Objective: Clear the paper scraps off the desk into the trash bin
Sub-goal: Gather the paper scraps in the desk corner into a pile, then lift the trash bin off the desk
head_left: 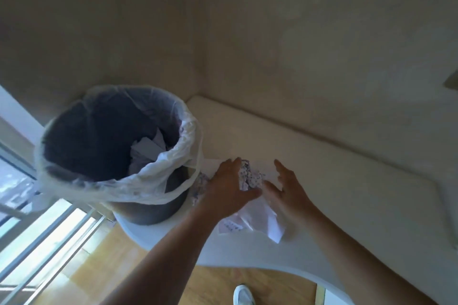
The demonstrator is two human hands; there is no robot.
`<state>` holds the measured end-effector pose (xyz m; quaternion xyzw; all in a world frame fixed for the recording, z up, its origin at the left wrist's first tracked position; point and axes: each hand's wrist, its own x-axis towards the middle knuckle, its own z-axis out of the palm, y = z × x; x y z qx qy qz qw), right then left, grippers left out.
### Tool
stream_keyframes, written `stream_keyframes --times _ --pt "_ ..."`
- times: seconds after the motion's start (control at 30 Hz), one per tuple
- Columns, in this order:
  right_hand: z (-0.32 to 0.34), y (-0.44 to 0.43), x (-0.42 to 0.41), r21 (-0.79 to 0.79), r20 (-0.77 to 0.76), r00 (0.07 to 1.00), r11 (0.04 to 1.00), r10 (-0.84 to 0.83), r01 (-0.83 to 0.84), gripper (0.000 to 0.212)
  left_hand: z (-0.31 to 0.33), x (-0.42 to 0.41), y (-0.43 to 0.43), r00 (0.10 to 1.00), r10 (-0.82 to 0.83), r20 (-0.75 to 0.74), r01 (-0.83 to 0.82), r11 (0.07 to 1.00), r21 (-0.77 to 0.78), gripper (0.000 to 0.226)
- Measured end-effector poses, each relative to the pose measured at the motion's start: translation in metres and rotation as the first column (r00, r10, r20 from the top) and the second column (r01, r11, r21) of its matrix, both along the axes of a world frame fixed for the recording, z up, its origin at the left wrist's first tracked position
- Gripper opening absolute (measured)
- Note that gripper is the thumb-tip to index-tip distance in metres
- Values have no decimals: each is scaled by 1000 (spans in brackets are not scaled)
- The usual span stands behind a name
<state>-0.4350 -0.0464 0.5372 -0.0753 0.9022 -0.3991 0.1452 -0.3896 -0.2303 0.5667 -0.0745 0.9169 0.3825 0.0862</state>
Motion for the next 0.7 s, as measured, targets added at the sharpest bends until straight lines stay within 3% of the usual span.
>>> stream_keyframes --times 0.1,0.23,0.33,0.4,0.47,0.53,0.6,0.7 --pt "46 -22 5 -104 -37 999 995 5 -9 72 48 -4 -3 990 141 -13 -135 969 206 86" --pt "105 -51 17 -174 -103 994 983 47 -65 66 106 8 -19 967 254 -23 -233 918 321 75" --pt "142 -78 27 -203 -143 987 974 72 -101 62 150 27 -42 927 374 -4 -314 783 537 68" --pt "162 -98 30 -171 -185 976 974 114 -146 57 176 43 -70 888 460 -26 -358 724 590 59" --pt "177 -121 28 -136 -226 961 972 160 -193 52 194 62 -106 819 563 -110 -408 706 578 33" --pt "186 -144 21 -103 -239 953 971 186 -216 50 202 79 -144 723 650 -235 -499 726 473 10" --pt "189 -167 10 -42 -230 953 976 197 -212 49 198 94 -180 657 688 -308 -616 725 307 26" --pt "184 -197 -9 68 -202 965 985 168 -158 46 174 116 -217 592 779 -207 -740 627 244 37"
